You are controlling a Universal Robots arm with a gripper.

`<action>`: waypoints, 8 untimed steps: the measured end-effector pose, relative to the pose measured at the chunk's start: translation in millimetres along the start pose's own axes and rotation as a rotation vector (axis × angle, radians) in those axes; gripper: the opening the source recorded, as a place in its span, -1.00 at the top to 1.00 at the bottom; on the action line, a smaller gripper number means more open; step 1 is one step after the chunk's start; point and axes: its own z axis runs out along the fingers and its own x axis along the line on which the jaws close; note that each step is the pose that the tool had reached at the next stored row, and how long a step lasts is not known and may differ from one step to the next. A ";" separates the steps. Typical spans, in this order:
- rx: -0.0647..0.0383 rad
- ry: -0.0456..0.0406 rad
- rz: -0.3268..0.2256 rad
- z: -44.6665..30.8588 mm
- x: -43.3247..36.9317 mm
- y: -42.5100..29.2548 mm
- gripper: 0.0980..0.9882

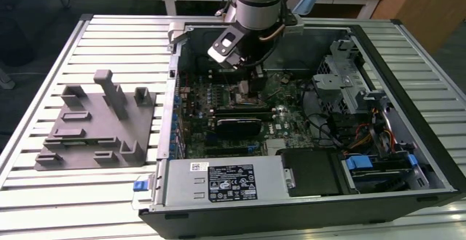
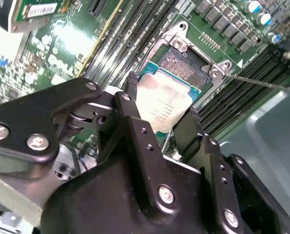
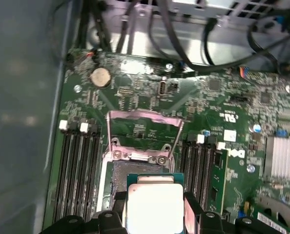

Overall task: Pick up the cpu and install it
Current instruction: 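Place the cpu into insertion slot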

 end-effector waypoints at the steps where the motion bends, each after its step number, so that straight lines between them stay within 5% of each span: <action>1: 0.000 -0.0007 0.018 0.3 0.0 0.0 0.00; 8: -0.001 -0.0031 0.084 2.4 0.1 -0.2 0.00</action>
